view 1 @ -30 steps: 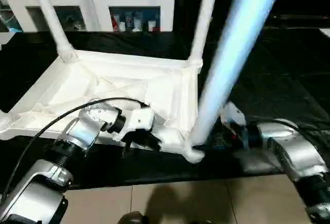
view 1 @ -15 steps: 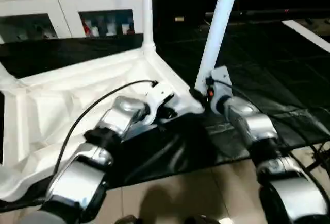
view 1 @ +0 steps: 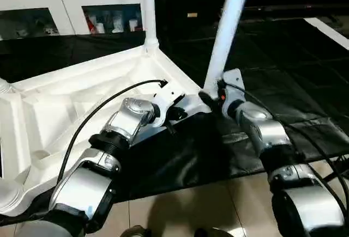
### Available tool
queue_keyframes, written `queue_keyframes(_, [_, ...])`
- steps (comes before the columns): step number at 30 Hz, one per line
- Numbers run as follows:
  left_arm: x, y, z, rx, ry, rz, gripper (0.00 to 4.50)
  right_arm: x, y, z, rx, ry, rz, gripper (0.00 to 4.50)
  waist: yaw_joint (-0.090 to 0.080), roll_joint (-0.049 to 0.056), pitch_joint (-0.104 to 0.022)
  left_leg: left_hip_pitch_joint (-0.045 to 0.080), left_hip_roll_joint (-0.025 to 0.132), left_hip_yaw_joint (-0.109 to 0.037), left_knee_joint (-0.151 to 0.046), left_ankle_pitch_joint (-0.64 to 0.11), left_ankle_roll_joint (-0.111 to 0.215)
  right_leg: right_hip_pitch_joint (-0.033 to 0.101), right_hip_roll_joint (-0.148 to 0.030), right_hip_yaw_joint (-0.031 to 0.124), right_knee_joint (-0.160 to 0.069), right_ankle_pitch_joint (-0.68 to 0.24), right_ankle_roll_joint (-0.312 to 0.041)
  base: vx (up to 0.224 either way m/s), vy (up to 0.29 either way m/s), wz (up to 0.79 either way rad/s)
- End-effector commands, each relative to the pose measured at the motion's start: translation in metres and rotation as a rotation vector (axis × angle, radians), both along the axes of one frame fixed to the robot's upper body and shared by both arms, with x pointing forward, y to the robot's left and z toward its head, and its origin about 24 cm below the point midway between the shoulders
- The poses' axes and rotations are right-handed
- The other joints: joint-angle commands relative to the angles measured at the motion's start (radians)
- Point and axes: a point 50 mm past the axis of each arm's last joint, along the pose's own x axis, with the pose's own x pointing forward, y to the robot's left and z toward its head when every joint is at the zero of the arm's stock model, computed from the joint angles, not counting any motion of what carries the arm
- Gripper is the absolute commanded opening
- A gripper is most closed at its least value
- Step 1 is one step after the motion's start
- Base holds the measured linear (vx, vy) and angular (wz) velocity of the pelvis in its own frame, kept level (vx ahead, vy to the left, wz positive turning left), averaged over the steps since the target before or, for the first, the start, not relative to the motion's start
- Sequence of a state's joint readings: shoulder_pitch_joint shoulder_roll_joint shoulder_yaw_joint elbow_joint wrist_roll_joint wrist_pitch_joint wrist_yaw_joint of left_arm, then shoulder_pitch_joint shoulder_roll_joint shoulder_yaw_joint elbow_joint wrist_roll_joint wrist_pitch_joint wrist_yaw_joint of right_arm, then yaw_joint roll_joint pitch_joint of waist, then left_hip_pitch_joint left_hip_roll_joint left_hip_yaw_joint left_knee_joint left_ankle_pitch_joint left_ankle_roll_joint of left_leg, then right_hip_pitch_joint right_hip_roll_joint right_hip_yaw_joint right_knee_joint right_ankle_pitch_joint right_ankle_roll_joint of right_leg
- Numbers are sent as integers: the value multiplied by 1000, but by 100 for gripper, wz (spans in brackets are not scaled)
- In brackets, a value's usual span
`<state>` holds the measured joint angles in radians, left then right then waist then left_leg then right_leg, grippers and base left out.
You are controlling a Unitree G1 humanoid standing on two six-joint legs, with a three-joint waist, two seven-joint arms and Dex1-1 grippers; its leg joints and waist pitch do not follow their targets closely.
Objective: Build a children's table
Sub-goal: Rotate leg to tighten
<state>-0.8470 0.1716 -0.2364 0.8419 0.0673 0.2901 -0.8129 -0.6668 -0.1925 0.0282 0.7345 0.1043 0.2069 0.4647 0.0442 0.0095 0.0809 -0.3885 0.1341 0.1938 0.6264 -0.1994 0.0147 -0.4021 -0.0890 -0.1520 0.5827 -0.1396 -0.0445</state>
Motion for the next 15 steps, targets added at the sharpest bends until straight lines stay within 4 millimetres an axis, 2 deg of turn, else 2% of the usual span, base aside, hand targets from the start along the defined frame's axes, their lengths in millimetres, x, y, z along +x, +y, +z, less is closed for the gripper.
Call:
queue_keyframes(1, [6,6,23,-14,-114,-60,0,-13,-9,0,23,4,112,360,9,1,-92,20,117,-58,-80,-205,23,65,-120,91,-70,-254,-187,0,0,0])
queue_keyframes(3, [5,8,22,-9,-109,-68,0,-16,-12,2,31,-3,135,370,10,-2,-95,17,119,-59,-79,-182,40,69,-121,90,-63,-219,-192,0,0,0])
queue_keyframes(4, [4,10,20,-3,-104,-76,0,-19,-16,5,37,-14,166,379,9,-2,-96,19,119,-58,-78,-176,42,66,-120,90,-62,-214,-198,0,0,0])
queue_keyframes(5, [3,13,19,9,-104,-98,0,-23,-22,7,37,-24,205,379,11,2,-94,17,116,-57,-77,-178,47,67,-121,89,-65,-224,-200,0,0,0])
queue_keyframes(6, [1,17,17,22,-102,-136,0,-30,-30,12,38,-38,262,403,13,-2,-92,17,114,-54,-75,-192,54,68,-121,89,-72,-250,-191,0,0,0])
queue_keyframes(7, [0,17,16,25,-103,-145,0,-31,-32,13,37,-41,274,409,18,1,-91,19,116,-55,-76,-193,55,67,-120,88,-74,-269,-182,0,0,0])
queue_keyframes(9, [-3,21,15,35,-102,-193,0,-37,-40,17,25,-50,327,425,21,3,-92,24,122,-58,-79,-196,50,62,-115,86,-73,-271,-178,0,0,0])
queue_keyframes(11, [-7,23,14,45,-103,-259,0,-44,-46,21,6,-54,391,448,24,3,-91,24,124,-57,-81,-202,43,61,-118,89,-70,-262,-186,0,0,0])
queue_keyframes(14, [-17,32,8,102,-80,-390,0,-61,-53,26,-36,-27,539,448,36,4,-90,25,123,-55,-81,-215,41,61,-119,89,-74,-283,-183,0,0,0])
queue_keyframes(15, [-20,36,5,136,-75,-433,0,-67,-52,27,-52,-15,600,448,46,4,-88,26,127,-55,-83,-226,39,61,-118,89,-76,-305,-168,0,0,0])
